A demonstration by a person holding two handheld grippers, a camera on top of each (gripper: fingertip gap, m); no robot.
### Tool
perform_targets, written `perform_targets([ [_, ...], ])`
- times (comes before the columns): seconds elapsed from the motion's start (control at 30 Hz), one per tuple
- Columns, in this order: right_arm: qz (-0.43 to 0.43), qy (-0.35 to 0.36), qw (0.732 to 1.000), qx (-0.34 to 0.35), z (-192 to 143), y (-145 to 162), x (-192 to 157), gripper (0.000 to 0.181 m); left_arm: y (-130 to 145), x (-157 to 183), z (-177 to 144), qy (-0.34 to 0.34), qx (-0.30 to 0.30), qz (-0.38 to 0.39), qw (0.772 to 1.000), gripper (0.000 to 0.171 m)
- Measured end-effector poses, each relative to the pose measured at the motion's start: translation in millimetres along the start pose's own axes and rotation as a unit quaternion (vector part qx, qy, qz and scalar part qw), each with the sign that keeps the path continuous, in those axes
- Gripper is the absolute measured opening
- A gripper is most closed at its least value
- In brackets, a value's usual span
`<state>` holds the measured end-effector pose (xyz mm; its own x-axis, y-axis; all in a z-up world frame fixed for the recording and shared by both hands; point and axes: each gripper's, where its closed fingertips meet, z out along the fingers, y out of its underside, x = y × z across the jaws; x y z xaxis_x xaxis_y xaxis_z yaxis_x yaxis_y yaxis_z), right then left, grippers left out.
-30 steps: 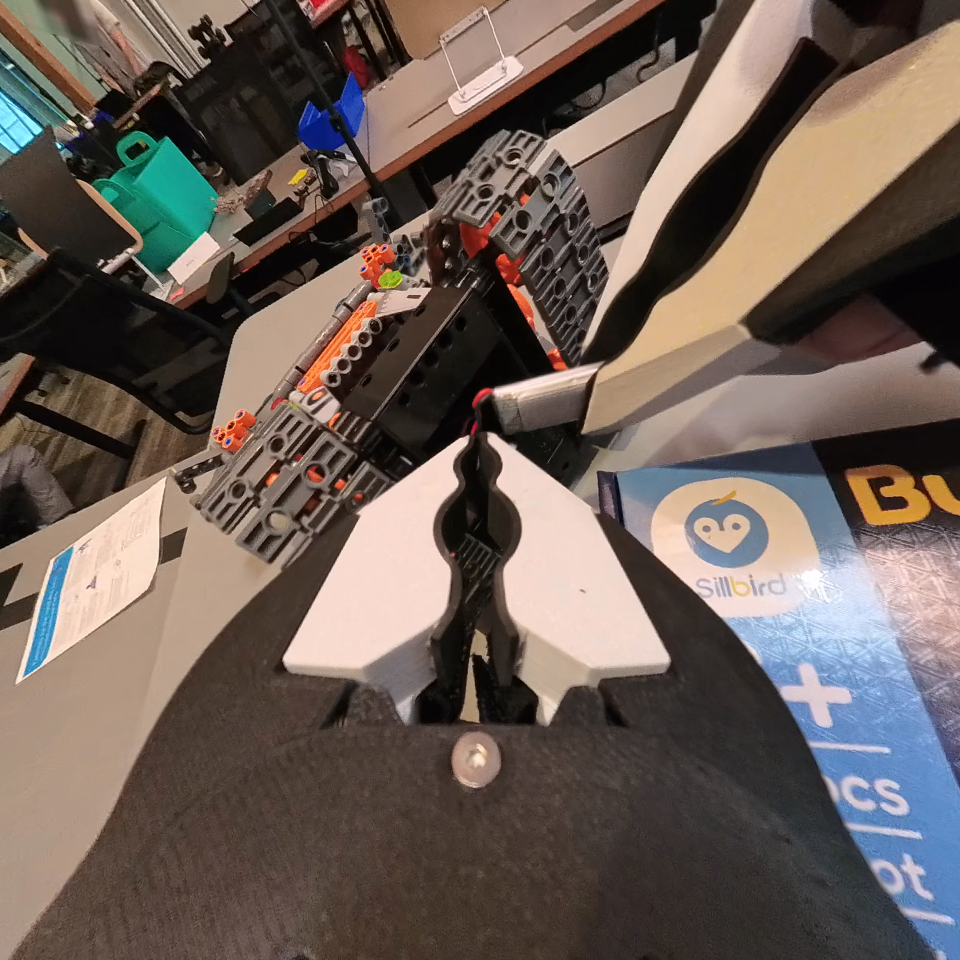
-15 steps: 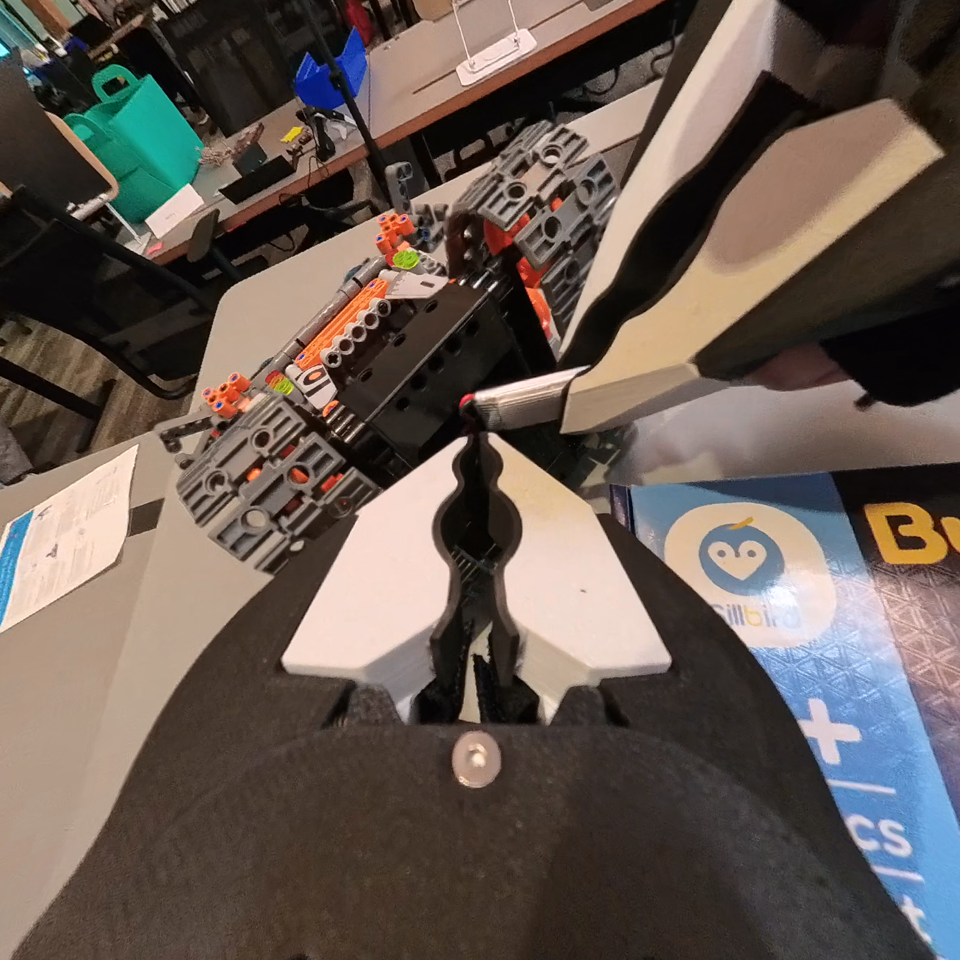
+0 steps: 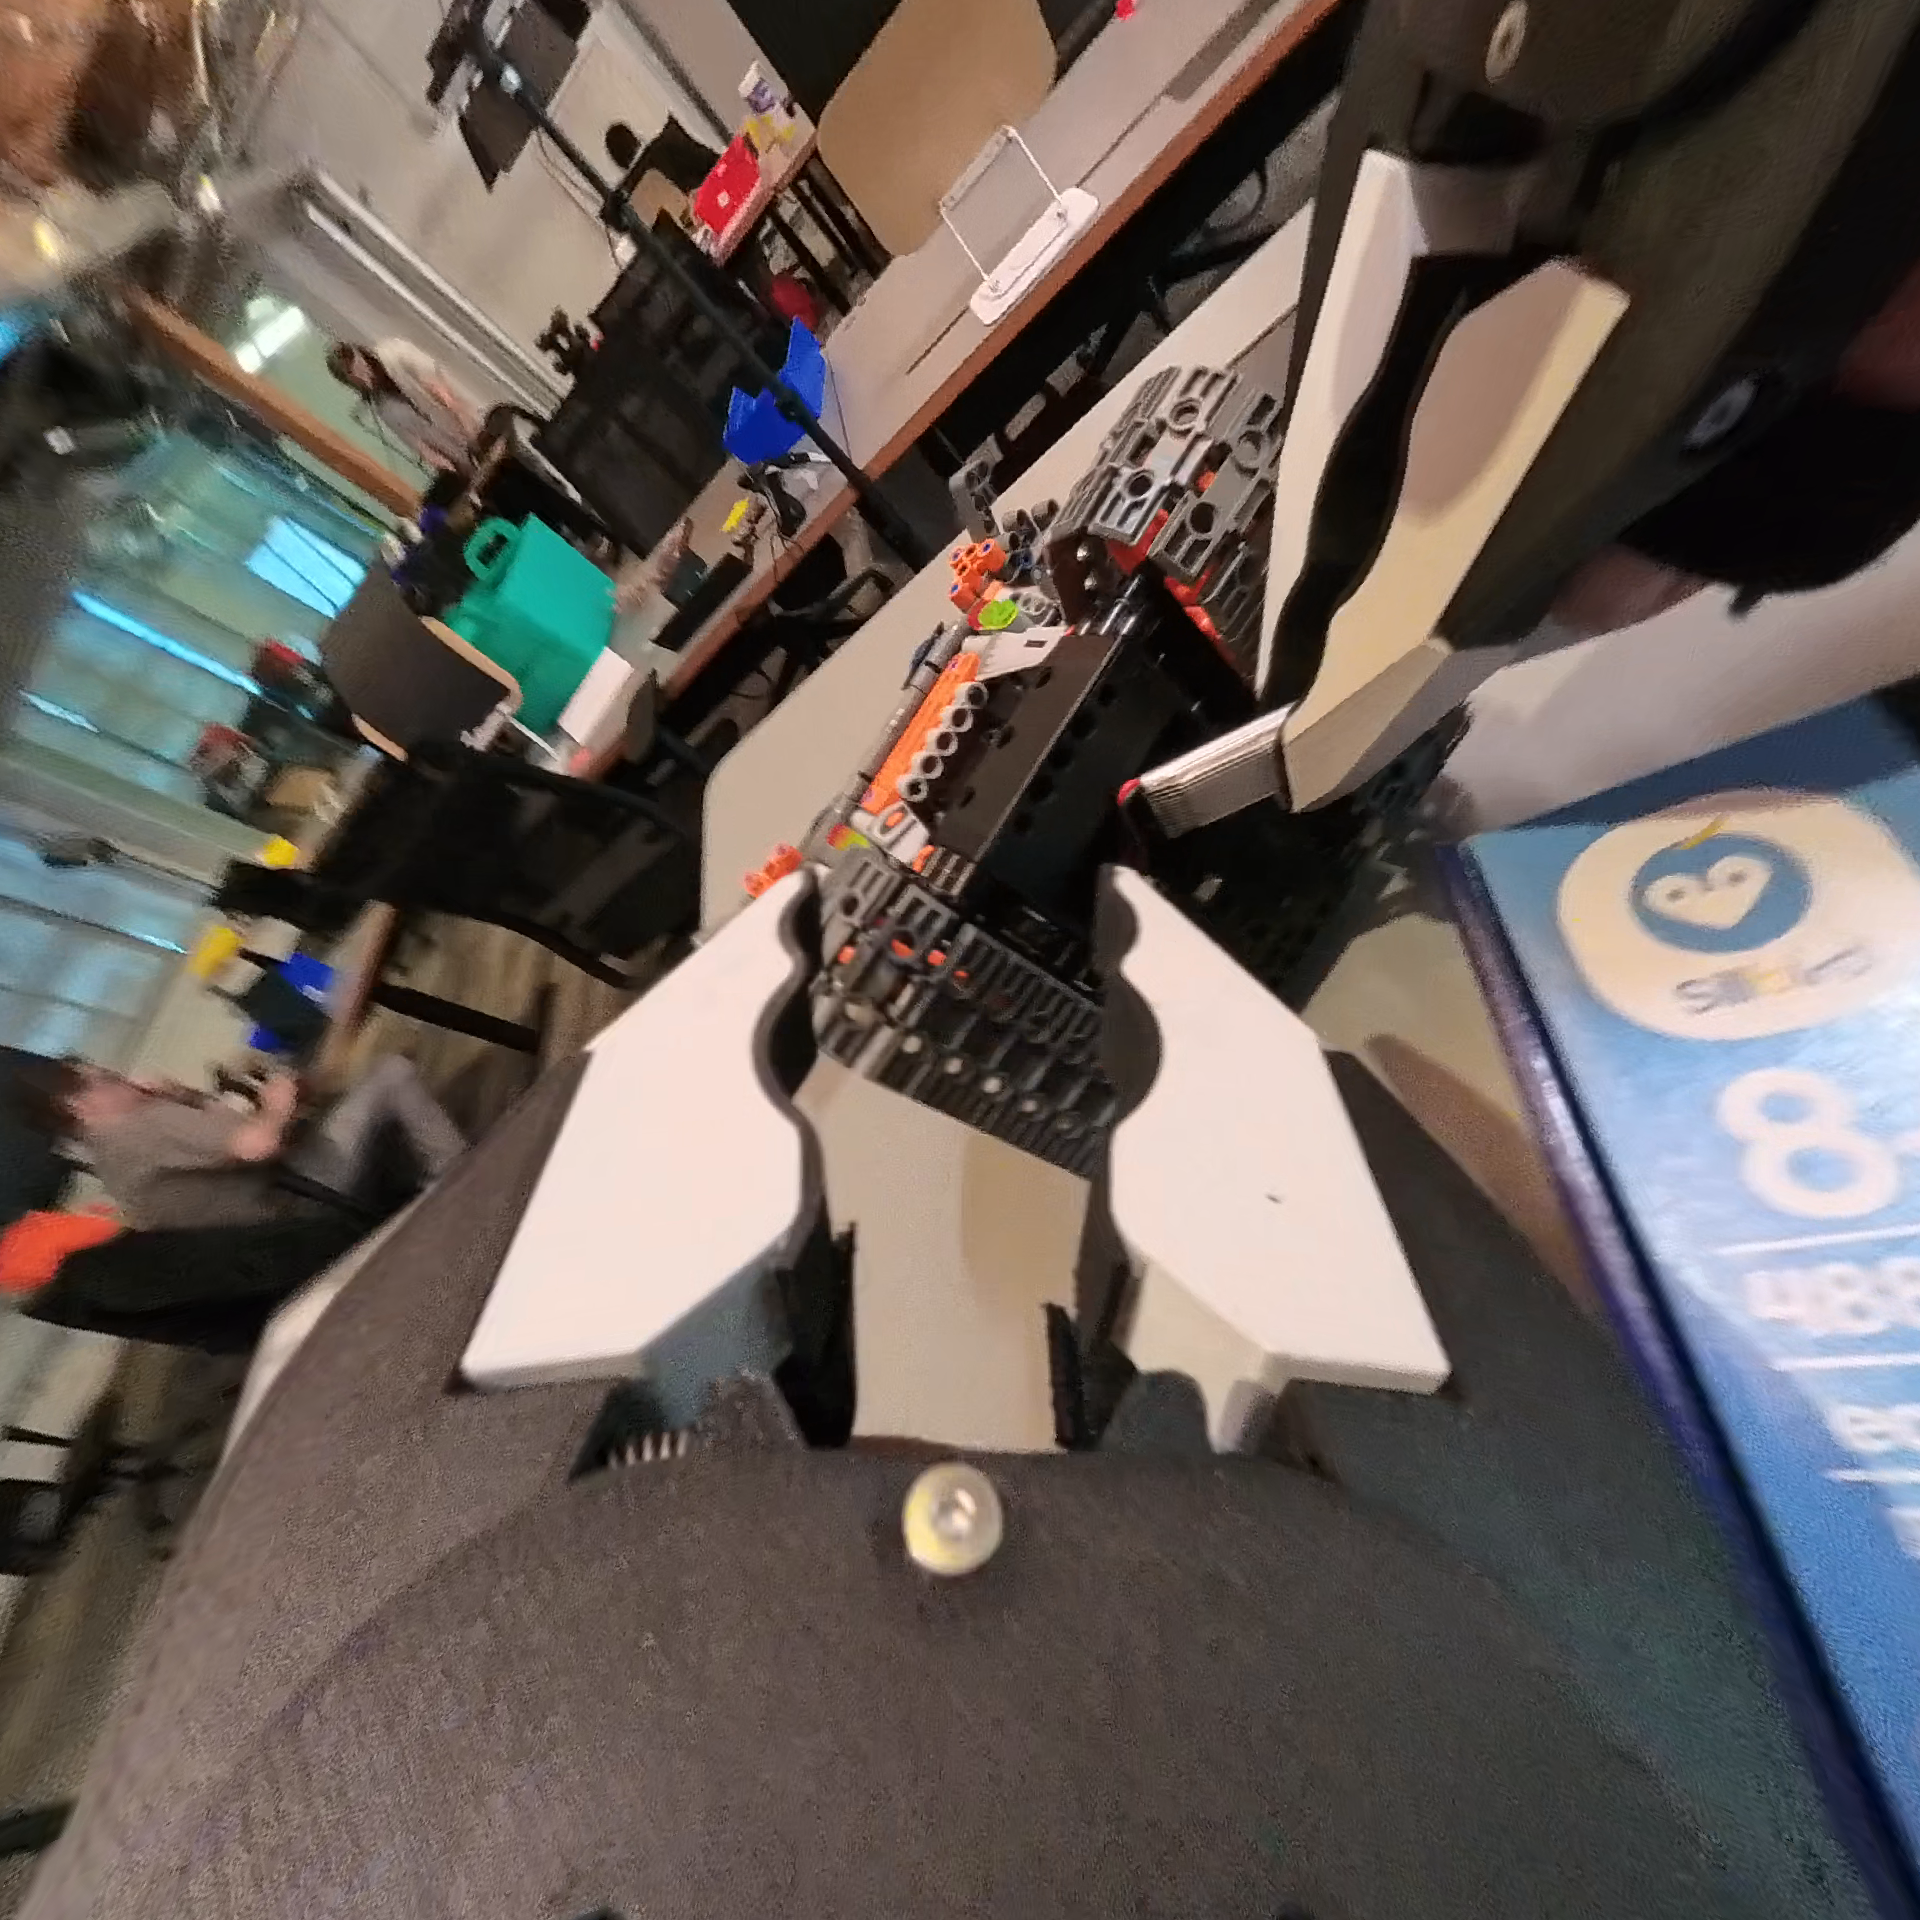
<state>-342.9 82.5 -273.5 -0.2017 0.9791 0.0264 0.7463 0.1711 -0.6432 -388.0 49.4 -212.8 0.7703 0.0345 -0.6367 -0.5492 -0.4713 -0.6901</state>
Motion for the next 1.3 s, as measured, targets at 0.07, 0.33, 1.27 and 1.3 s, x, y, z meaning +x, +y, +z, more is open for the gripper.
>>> perform_targets([
  [0.07,-0.001,0.001,1.0,0.0,0,0,0,0.005,-8,-7,-1,-0.001,0.017,0.062,0.998,0.063],
  [0.33,-0.012,0.0,1.0,0.0,1,1,1,0.005,15,13,30,0.135,-0.064,0.213,0.966,0.088],
  [1.27,-0.038,0.003,0.999,-0.011,13,-4,-2,0.005,11,20,42,0.176,-0.036,0.221,0.959,0.039],
  [1.3,-0.043,0.002,0.999,-0.017,14,-4,-1,0.005,11,20,42,0.176,-0.035,0.22,0.959,0.039],
])
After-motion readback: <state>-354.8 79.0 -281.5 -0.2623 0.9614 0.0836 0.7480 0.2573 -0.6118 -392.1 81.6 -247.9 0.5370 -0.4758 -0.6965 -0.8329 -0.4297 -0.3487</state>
